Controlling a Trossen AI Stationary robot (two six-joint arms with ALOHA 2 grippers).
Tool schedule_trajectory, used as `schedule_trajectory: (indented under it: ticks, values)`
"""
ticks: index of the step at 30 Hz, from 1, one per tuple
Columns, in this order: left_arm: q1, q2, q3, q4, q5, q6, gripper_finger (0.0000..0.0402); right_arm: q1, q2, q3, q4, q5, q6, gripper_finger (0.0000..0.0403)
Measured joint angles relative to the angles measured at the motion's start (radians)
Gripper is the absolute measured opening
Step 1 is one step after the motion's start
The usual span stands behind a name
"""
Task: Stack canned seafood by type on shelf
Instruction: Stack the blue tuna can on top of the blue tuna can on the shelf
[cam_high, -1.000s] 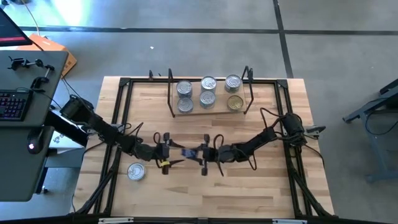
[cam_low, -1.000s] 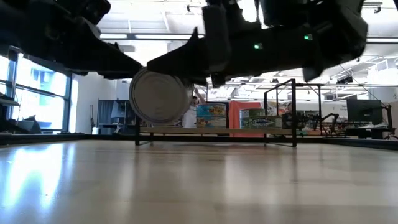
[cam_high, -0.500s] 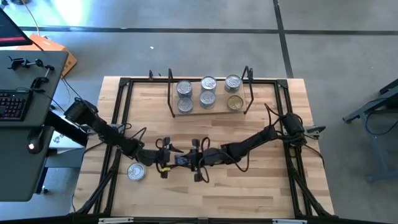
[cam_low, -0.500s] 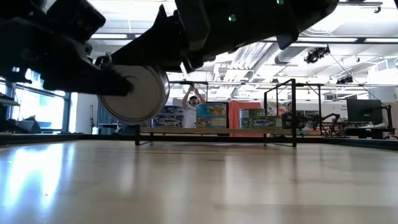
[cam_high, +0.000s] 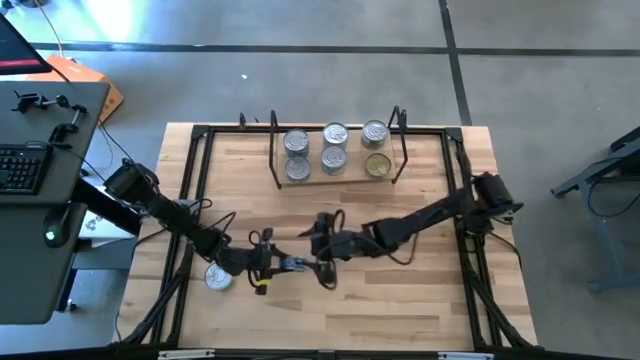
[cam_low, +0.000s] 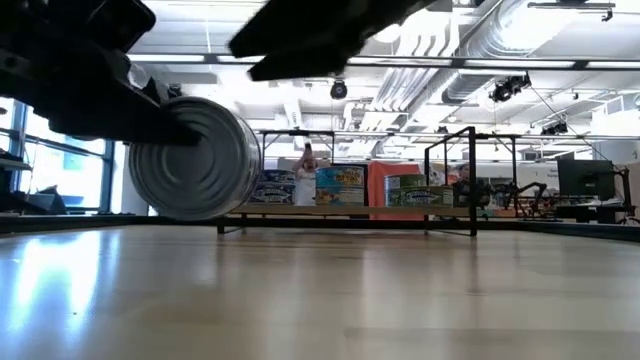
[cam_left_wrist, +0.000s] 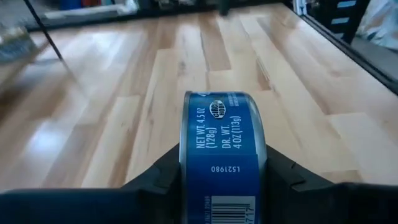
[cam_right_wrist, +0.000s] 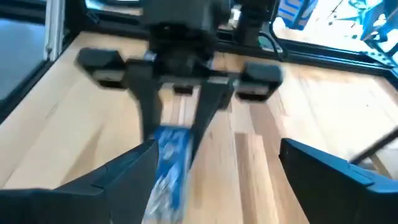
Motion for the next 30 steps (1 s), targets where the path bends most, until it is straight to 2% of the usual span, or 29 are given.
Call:
schedule_trajectory:
  ticks: [3, 6, 10, 13, 20, 24, 27, 30]
  values:
    - [-0.007, -0.002, 0.001, 0.039, -0.028, 0.038, 0.0118, 0.065, -0.022, -0.09, 0.023, 0.114, 0.051, 0.0318]
    - [-0.002, -0.002, 0.002, 0.089, -0.028, 0.049, 0.0118, 0.129, -0.029, -0.19, 0.129, 0.213, 0.129, 0.0309]
    - [0.013, -0.002, 0.011, 0.172, 0.012, 0.125, 0.0124, 0.172, -0.018, -0.313, 0.347, 0.255, 0.203, 0.0304]
    - [0.027, -0.003, 0.03, 0.206, 0.056, 0.196, 0.0127, 0.178, -0.012, -0.357, 0.507, 0.266, 0.187, 0.0304]
    - [0.042, -0.004, 0.112, 0.223, 0.048, 0.272, 0.0128, 0.177, -0.013, -0.267, 0.544, 0.295, -0.036, 0.0304]
    - [0.039, -0.004, 0.151, 0.22, 0.048, 0.351, 0.0129, 0.178, -0.012, -0.209, 0.474, 0.31, -0.105, 0.0298]
    - [0.029, -0.004, 0.164, 0.221, 0.021, 0.388, 0.0129, 0.187, -0.013, -0.182, 0.428, 0.348, -0.112, 0.027]
    - [0.01, -0.004, 0.164, 0.212, -0.036, 0.407, 0.013, 0.205, -0.012, -0.177, 0.396, 0.42, -0.12, 0.0223]
